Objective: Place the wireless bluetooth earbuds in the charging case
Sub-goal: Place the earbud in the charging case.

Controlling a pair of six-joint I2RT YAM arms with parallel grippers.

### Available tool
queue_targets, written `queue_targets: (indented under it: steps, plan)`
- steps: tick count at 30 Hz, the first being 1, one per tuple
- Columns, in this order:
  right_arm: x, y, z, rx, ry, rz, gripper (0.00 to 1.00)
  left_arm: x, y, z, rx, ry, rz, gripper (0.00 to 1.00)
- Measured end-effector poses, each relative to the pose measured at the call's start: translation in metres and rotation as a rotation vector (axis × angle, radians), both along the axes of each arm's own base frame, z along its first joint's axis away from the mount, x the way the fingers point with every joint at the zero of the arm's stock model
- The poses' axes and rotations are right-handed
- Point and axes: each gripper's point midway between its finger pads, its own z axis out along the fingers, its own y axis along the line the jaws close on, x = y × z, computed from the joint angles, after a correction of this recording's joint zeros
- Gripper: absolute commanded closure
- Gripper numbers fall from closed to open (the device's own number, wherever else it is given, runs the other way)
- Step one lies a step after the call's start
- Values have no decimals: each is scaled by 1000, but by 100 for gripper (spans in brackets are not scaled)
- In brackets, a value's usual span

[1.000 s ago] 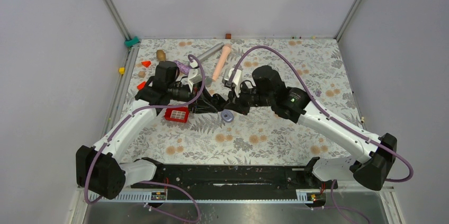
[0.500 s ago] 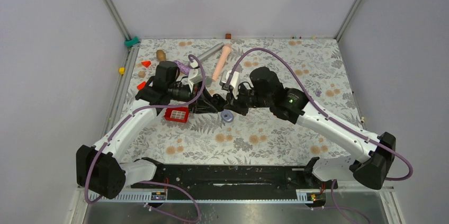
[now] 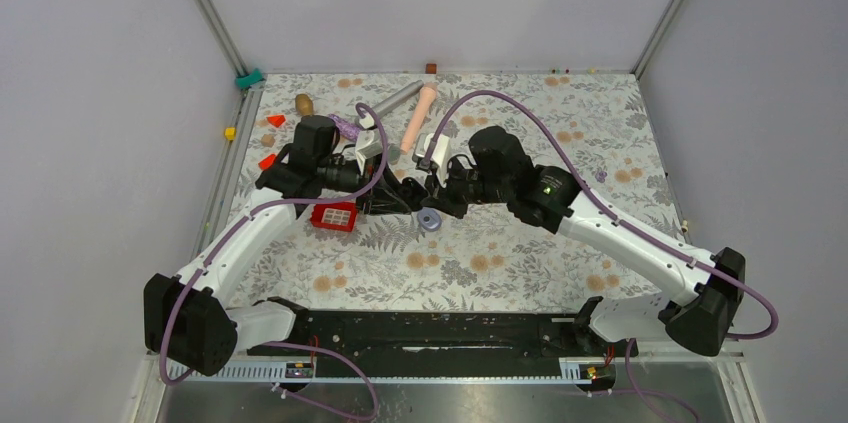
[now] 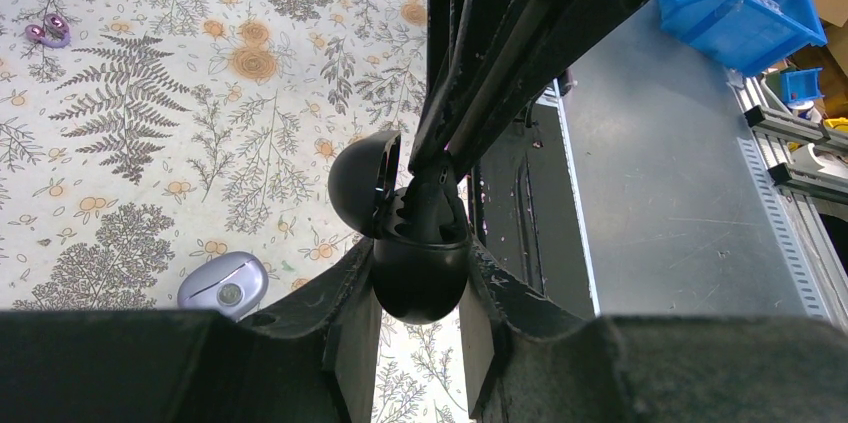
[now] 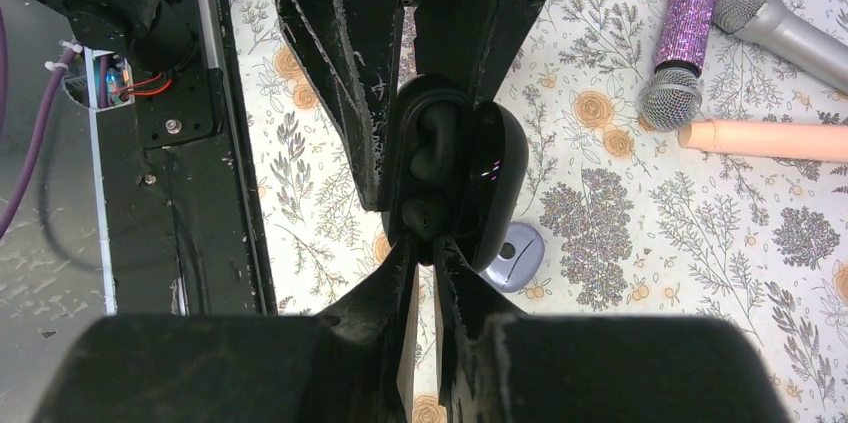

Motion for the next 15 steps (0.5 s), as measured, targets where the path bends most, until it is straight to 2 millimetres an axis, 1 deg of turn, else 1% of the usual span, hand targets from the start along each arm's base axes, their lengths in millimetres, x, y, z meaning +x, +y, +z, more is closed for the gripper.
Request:
queue_targets:
  steps: [7,15]
  plan:
    - [-3,-2,0,-13,10,5,74,0,-1,0,-2,-2,-3,100]
    - [-9,-5,-3,-36,28,13,70,0,-1,1,-3,-4,-4,100]
